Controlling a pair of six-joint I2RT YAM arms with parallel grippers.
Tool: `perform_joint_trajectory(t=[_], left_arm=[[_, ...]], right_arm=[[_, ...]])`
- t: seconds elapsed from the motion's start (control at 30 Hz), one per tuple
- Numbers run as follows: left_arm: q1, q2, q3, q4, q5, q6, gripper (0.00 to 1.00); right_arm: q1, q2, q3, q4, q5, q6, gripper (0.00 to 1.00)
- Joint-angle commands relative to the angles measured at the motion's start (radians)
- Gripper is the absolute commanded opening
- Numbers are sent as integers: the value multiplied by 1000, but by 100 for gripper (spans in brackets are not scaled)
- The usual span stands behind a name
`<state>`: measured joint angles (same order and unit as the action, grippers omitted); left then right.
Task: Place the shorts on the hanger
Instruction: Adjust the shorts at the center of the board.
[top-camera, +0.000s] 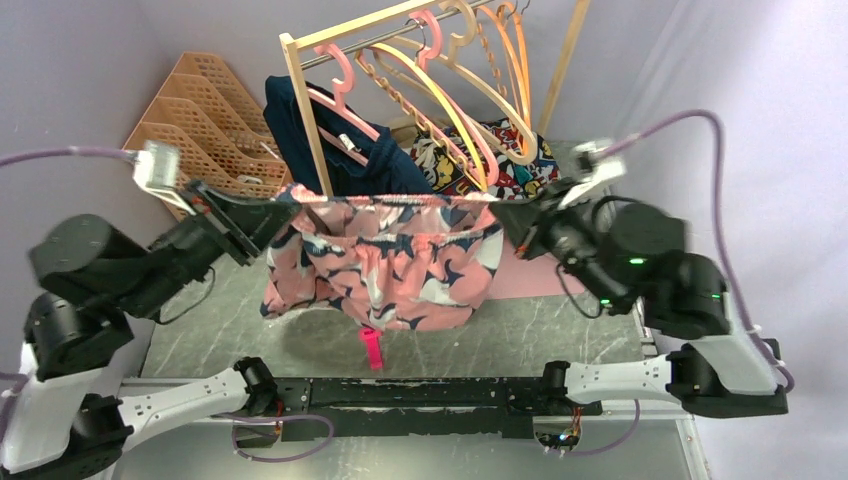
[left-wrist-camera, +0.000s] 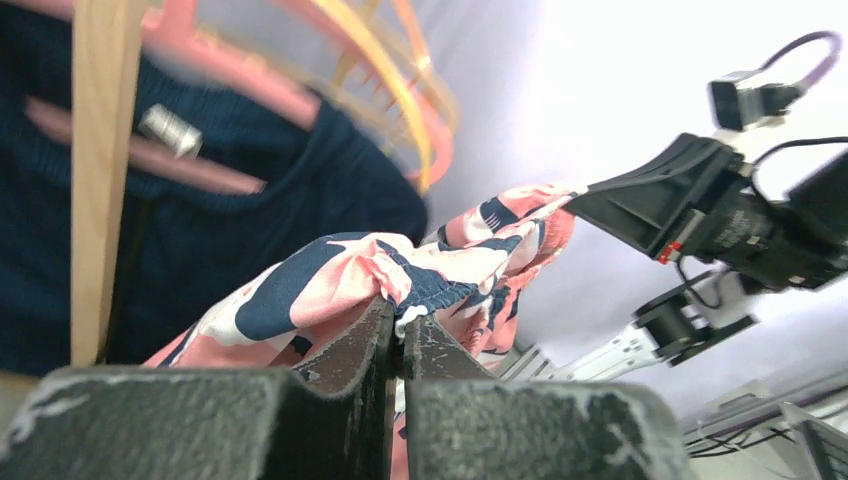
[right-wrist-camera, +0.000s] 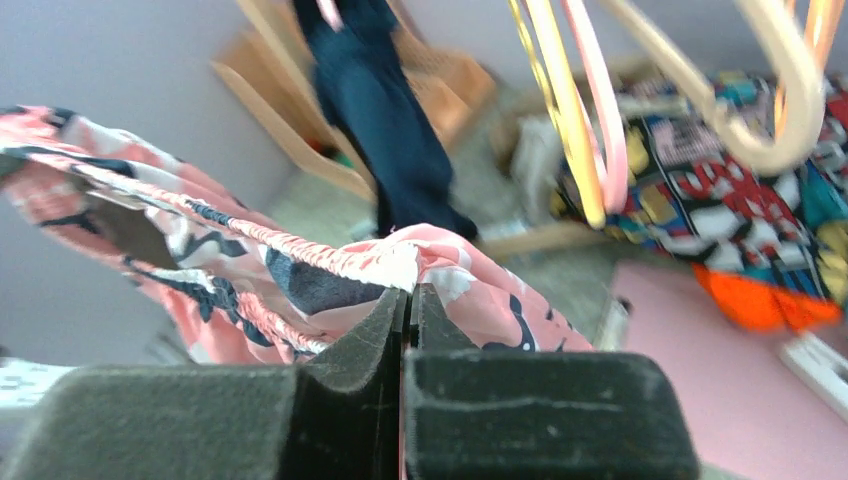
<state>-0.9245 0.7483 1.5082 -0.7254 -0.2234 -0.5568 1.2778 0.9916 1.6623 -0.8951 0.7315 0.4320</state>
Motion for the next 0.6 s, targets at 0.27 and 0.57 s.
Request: perform_joint_trajectory(t=[0.27,0.57], left_arm=[[7,-73,3,147,42,117,7],[7,-94,-439,92,-107,-36,7]], right_arm=[[-2,-102,-49,140,-29,-139,0],[-8,-36,-481,213,57,71,0]])
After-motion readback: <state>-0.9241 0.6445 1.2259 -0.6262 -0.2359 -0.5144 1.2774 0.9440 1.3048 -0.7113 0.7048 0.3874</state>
